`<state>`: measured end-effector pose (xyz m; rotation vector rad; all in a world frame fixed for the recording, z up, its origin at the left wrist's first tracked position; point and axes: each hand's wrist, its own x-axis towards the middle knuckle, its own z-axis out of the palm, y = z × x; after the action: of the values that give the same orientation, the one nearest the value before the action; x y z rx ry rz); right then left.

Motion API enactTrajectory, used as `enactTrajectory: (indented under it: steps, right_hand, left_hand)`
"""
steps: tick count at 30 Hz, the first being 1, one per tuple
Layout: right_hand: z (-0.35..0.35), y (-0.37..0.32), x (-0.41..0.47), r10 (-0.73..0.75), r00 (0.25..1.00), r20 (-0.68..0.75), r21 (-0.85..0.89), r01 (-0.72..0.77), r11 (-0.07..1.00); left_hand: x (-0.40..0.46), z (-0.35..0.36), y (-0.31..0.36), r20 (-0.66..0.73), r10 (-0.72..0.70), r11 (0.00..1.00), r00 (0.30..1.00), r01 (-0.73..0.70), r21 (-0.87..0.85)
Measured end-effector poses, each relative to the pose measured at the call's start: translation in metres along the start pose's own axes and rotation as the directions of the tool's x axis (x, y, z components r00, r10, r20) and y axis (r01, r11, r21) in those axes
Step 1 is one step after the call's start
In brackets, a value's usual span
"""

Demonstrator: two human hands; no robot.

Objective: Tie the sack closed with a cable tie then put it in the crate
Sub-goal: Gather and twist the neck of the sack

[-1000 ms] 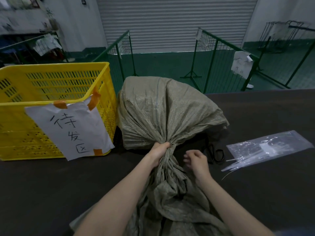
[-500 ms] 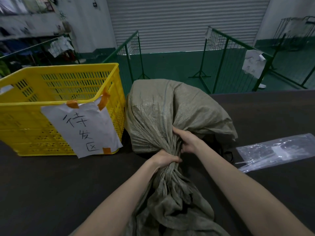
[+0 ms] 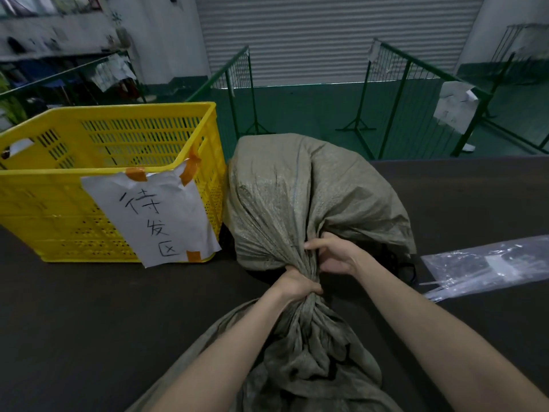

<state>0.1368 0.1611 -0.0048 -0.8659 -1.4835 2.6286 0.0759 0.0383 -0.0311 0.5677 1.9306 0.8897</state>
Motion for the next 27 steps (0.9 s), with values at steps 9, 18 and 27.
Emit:
enactTrajectory:
  steps: [9,18,27]
  right_hand:
    - [0.036,-0.010,0.022,-0.084,0.927,-0.366,-0.177,0.019,0.984]
    - [0.033,-0.016,0.020,-0.051,0.920,-0.389,-0.159,-0.012,0.987]
    - [0.024,-0.021,0.019,0.031,0.936,-0.350,-0.155,-0.090,0.984]
  left_hand:
    - [0.005,-0.003,-0.016,0.056,-0.102,0.960,0.993,0.113,-0.255]
    - [0.005,-0.049,-0.028,0.373,-0.127,0.902,0.919,0.263,-0.343]
    - [0.029,-0.081,-0.002,0.278,-0.121,0.720,0.953,0.277,-0.636]
